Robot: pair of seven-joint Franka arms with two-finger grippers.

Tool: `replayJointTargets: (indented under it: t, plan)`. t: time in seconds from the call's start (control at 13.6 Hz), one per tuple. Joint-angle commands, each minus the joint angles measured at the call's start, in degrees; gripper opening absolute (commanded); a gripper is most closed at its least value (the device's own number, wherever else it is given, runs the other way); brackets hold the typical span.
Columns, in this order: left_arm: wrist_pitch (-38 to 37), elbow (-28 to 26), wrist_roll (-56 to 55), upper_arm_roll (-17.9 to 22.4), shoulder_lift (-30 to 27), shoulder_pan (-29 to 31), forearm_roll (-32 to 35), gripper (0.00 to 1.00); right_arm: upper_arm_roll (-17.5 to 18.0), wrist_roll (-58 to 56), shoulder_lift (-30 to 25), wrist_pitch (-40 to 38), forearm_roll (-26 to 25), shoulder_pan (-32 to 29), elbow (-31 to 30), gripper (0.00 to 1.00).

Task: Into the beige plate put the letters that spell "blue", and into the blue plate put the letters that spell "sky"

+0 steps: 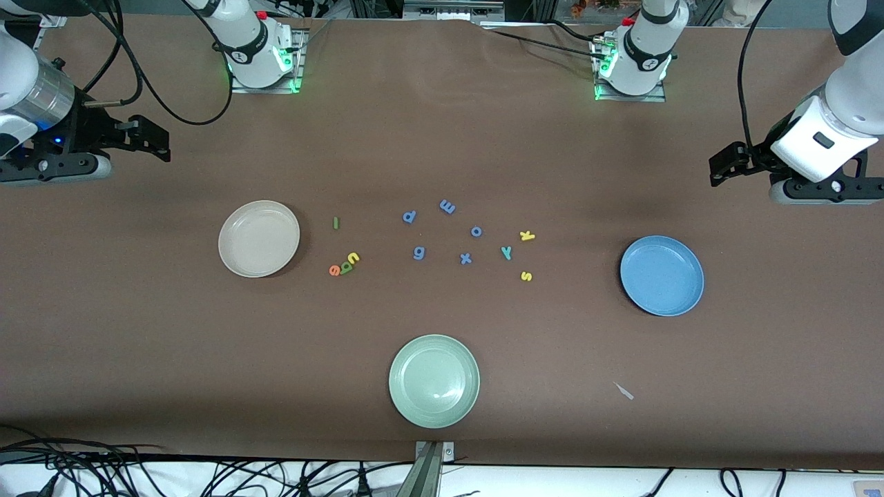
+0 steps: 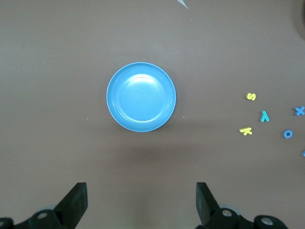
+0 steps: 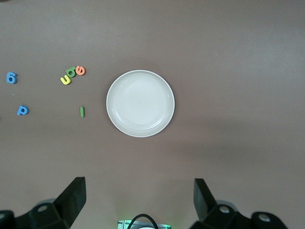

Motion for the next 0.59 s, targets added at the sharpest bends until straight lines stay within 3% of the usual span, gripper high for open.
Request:
replayJointTargets:
  t: [0.0, 0.22, 0.37, 0.51]
  plan:
    - [-0.7, 0.3, 0.6, -1.1, -0.1, 0.1, -0.3, 1.0, -0.2, 0.6, -1.4, 0.8, 0.6, 0.2, -1.6, 1.0]
    - [-0.8, 0.3, 0.5, -2.7, 1.3, -0.3, -0.2, 1.0, 0.0, 0.7, -1.4, 4.8, 1.9, 0.3, -5.1, 1.0]
    - [-0.9, 0.4, 0.3, -3.7, 3.3, -0.4, -0.2, 1.0, 2.0, 0.8, -0.9, 8.6, 3.4, 0.3, -7.8, 1.0]
    - [-0.9, 2.0, 0.5, -3.7, 7.2, -0.4, -0.2, 1.0, 3.8, 5.7, -0.9, 16.5, 5.4, 0.3, -14.5, 1.0]
